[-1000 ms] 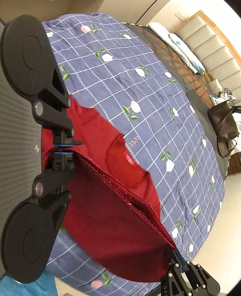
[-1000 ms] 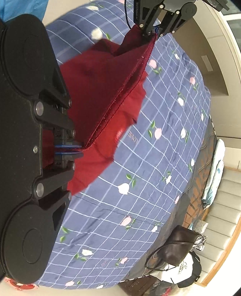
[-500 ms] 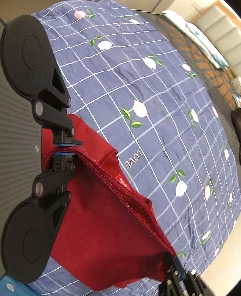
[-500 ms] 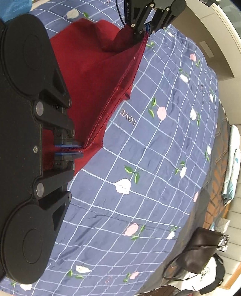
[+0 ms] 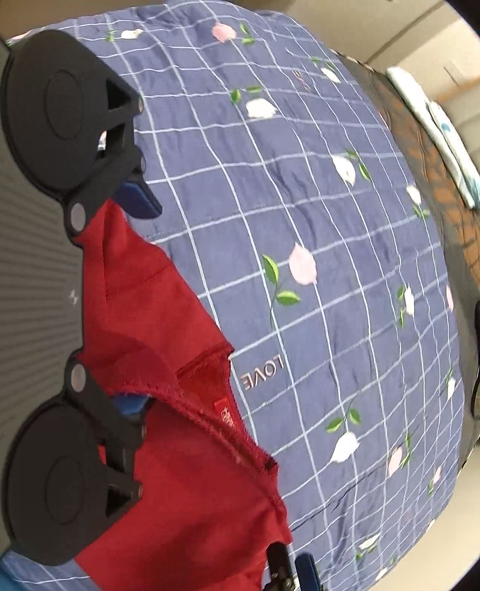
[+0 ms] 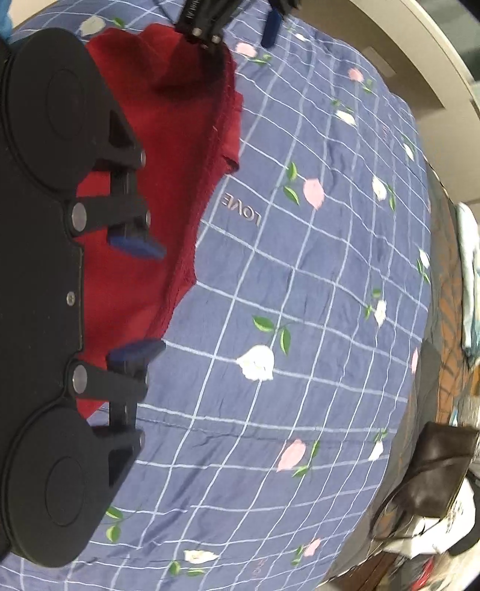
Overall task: Fold small clothes
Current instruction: 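Open both grippers to release the hem onto the shirt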
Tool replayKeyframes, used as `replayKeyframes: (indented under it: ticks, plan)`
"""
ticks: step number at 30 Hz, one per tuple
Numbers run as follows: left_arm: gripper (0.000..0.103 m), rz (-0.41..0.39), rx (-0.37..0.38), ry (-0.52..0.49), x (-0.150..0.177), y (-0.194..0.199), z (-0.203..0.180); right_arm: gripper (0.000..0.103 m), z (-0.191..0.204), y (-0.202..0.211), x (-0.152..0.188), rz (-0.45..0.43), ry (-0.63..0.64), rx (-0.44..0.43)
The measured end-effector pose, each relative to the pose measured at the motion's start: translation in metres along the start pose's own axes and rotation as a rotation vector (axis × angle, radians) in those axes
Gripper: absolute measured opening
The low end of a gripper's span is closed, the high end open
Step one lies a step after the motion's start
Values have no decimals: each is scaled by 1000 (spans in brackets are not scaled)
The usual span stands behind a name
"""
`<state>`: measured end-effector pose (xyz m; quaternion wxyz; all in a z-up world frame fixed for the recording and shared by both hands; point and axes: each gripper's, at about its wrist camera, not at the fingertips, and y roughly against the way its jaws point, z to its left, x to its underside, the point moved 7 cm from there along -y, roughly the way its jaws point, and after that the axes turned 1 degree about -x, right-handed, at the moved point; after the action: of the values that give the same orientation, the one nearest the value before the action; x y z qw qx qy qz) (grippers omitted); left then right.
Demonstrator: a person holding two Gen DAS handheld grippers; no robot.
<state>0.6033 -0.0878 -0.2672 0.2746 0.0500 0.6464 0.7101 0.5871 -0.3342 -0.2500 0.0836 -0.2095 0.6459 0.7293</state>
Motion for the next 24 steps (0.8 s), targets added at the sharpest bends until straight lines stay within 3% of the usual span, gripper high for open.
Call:
replayKeyframes:
  ticks: [4,12,19,24]
  plan:
    - [99,-8,34,82,8,0,6,71,-8,2,16,0,-54,20]
    - [99,0,194,213,7,4,30,84,-16,-3,80,84,-145,85]
    - [99,-41,178,213,-3,14,46,98,-19,-1,113,132,-208,126]
    - [100,10,194,194,26,3,22,102,-12,5,132,136,-255,127]
